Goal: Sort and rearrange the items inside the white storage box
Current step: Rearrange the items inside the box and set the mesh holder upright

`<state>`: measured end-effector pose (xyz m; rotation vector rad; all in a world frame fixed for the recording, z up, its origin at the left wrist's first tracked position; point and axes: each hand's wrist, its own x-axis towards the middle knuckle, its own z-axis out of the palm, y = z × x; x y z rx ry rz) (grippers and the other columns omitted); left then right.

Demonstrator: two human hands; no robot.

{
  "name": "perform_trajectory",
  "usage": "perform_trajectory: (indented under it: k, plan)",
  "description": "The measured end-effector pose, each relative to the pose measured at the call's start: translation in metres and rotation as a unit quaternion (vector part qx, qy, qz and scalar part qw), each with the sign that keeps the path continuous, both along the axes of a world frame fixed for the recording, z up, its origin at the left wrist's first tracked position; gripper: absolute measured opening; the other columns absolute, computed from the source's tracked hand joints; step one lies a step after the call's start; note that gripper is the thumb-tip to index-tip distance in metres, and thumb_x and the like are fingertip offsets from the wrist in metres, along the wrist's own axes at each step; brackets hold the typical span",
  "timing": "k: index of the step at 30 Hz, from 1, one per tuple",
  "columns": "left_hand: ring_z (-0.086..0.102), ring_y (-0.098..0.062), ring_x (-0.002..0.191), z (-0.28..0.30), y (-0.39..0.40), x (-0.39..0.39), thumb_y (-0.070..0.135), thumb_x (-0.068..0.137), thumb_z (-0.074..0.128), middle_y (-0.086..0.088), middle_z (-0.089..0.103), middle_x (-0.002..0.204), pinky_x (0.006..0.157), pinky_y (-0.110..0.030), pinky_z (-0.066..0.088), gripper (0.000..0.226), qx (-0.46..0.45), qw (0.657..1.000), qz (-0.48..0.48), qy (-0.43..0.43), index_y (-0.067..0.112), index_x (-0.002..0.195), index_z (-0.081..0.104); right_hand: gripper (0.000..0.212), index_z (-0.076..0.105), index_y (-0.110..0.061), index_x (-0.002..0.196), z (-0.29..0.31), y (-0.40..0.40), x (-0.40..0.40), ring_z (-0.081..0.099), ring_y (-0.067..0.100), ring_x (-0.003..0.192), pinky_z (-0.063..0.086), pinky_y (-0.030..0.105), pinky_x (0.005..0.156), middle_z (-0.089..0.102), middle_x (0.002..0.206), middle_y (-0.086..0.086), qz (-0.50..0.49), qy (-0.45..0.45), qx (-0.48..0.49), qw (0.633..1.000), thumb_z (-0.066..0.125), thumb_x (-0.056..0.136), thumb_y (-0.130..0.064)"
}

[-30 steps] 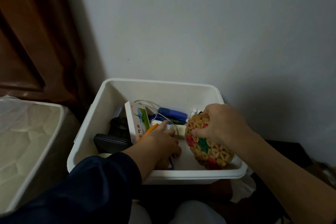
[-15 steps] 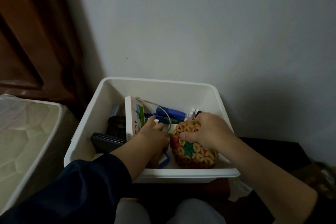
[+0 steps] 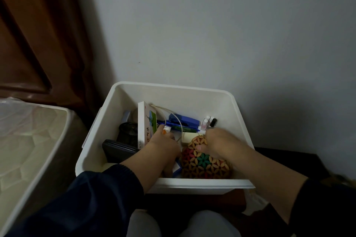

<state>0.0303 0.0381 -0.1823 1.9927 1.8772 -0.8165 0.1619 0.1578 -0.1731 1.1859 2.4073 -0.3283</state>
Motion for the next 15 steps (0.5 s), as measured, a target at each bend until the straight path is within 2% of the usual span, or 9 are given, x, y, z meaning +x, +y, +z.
perform_trajectory:
  k: [2, 3, 6, 8, 11, 13, 15]
  plan:
    - [0.036, -0.034, 0.145, -0.001, -0.001, -0.001, 0.067, 0.090, 0.062, -0.007, 0.056, 0.147, 0.124, -0.069, 0.002, 0.067, 0.009, 1.000, 0.004, -0.007, 0.027, 0.144, 0.058, 0.045, 0.064, -0.015, 0.118, 0.004, 0.006, 0.000, 0.062, 0.020, 0.093, 0.054, 0.036, 0.081, 0.061, 0.094, 0.001, 0.052, -0.038, -0.006, 0.998, 0.061, 0.098, -0.055]
    - [0.037, -0.034, 0.145, -0.002, -0.001, -0.001, 0.068, 0.091, 0.060, -0.007, 0.056, 0.146, 0.124, -0.069, 0.002, 0.068, 0.011, 1.000, 0.007, -0.011, 0.025, 0.144, 0.059, 0.042, 0.064, -0.014, 0.116, 0.007, 0.010, -0.001, 0.063, 0.020, 0.093, 0.054, 0.036, 0.082, 0.062, 0.095, 0.002, 0.072, -0.059, -0.035, 0.995, 0.057, 0.101, -0.053]
    - [0.038, -0.034, 0.145, -0.001, 0.000, 0.000, 0.066, 0.092, 0.059, -0.007, 0.056, 0.145, 0.124, -0.070, 0.002, 0.068, 0.005, 1.000, 0.006, -0.011, 0.023, 0.145, 0.057, 0.038, 0.059, -0.011, 0.132, 0.017, 0.020, -0.006, 0.063, 0.021, 0.106, 0.054, 0.033, 0.086, 0.064, 0.118, 0.007, 0.086, -0.118, -0.118, 0.982, 0.053, 0.105, -0.037]
    - [0.037, -0.035, 0.146, -0.001, 0.000, 0.000, 0.063, 0.094, 0.060, -0.008, 0.055, 0.148, 0.124, -0.070, 0.003, 0.067, -0.002, 1.000, -0.003, -0.001, 0.023, 0.147, 0.055, 0.055, 0.046, -0.010, 0.149, 0.024, 0.024, -0.012, 0.057, 0.024, 0.122, 0.052, 0.035, 0.097, 0.055, 0.138, 0.011, 0.087, -0.157, -0.133, 0.975, 0.061, 0.100, -0.030]
    - [0.029, -0.036, 0.152, -0.002, -0.002, -0.002, 0.051, 0.095, 0.065, -0.009, 0.046, 0.158, 0.123, -0.072, 0.005, 0.067, -0.004, 1.000, -0.023, 0.009, 0.026, 0.155, 0.047, 0.085, 0.027, -0.016, 0.161, 0.029, 0.030, -0.020, 0.041, 0.032, 0.144, 0.042, 0.047, 0.117, 0.036, 0.162, 0.011, 0.092, -0.196, -0.152, 0.964, 0.076, 0.093, -0.028]
    - [0.027, -0.035, 0.153, -0.002, -0.002, -0.004, 0.046, 0.093, 0.070, -0.008, 0.042, 0.161, 0.123, -0.071, 0.006, 0.070, -0.001, 1.000, -0.031, 0.002, 0.028, 0.156, 0.045, 0.094, 0.026, -0.020, 0.163, 0.031, 0.033, -0.024, 0.040, 0.033, 0.146, 0.041, 0.048, 0.118, 0.033, 0.163, 0.009, 0.098, -0.203, -0.148, 0.963, 0.082, 0.088, -0.027]
    - [0.027, -0.034, 0.154, -0.001, -0.001, -0.006, 0.045, 0.090, 0.074, -0.007, 0.042, 0.160, 0.124, -0.070, 0.005, 0.072, -0.003, 1.000, -0.029, -0.012, 0.030, 0.155, 0.047, 0.094, 0.032, -0.024, 0.160, 0.031, 0.034, -0.028, 0.048, 0.033, 0.140, 0.048, 0.046, 0.112, 0.040, 0.158, 0.008, 0.089, -0.196, -0.157, 0.964, 0.086, 0.084, -0.022]
